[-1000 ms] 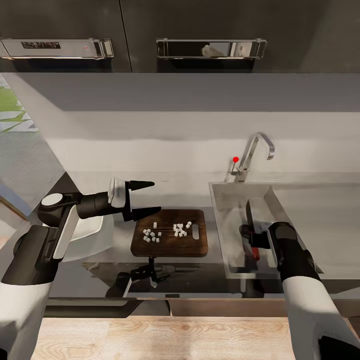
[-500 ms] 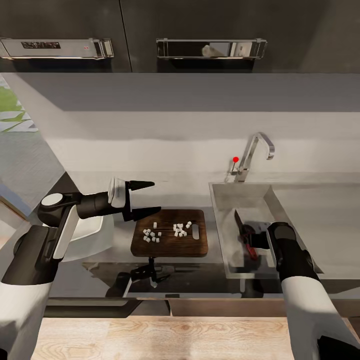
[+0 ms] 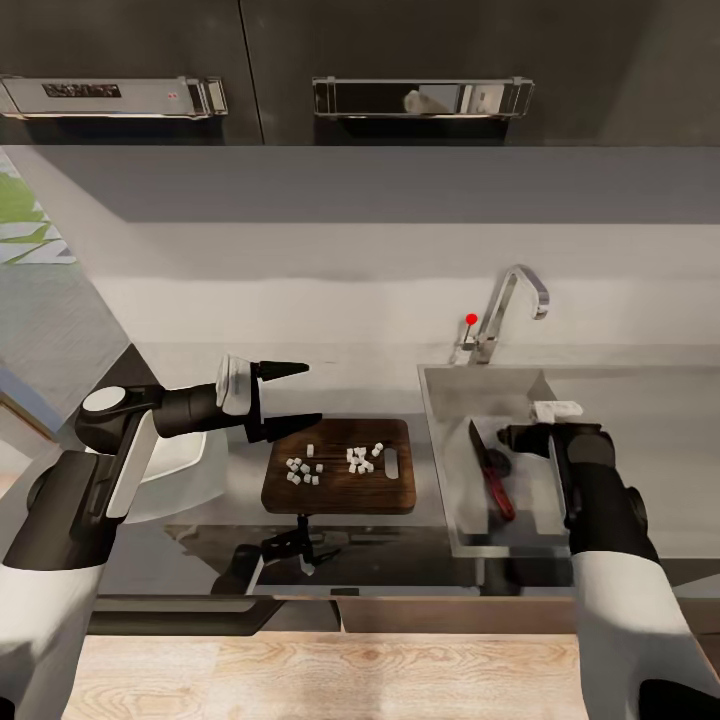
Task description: In the kitchen, take the Vidalia onion out of the sink, dice it on the chopping board with the paring knife, put the diced onion into the bowl on the countertop, then place both the paring knife and the chopping board into the sink.
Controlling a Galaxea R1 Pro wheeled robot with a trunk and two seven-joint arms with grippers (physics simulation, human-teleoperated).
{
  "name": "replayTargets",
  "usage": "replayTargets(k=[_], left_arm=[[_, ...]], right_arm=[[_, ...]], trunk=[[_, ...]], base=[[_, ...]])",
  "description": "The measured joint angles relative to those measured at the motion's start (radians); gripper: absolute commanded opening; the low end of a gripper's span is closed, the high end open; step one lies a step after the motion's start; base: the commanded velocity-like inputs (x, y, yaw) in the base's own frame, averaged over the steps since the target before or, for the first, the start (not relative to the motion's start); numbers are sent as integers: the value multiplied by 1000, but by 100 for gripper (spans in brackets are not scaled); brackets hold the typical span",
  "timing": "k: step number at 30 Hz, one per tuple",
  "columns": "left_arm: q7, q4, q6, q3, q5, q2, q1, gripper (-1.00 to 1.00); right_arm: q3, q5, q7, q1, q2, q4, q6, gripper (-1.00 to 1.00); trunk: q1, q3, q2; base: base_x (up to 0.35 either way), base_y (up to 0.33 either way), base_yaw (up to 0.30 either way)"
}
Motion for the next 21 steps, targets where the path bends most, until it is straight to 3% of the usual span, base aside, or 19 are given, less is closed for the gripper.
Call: replayTargets(k=[6,8,9,11,13,21], left_arm=[[0,1,1,0,0,0,0,100],[0,0,1,0,0,0,0,100],[-1,0,1,0,0,0,0,100],[-1,0,1,0,0,0,0,100],[0,1,1,0,0,0,0,100],[0,0,1,0,0,0,0,100]], right_arm=[[0,-1,37,0,0,-137,-4,100],[1,-1,117,0,0,-168,-3,100],[2,-3,208,1,0,-181,-3,100],[2,0,305,1,0,-187,-5,100],[1,0,351,2,0,-189,-6,100],[2,1,375,3,0,-190,-5,100]], trunk=[[0,0,0],[0,0,0],[1,0,0],[1,0,0],[1,0,0],[0,0,0]], base=[[-15,12,0],[-153,105,0],[-230,148,0],[-256,172,0],[-261,203,0],[-118,103,0]])
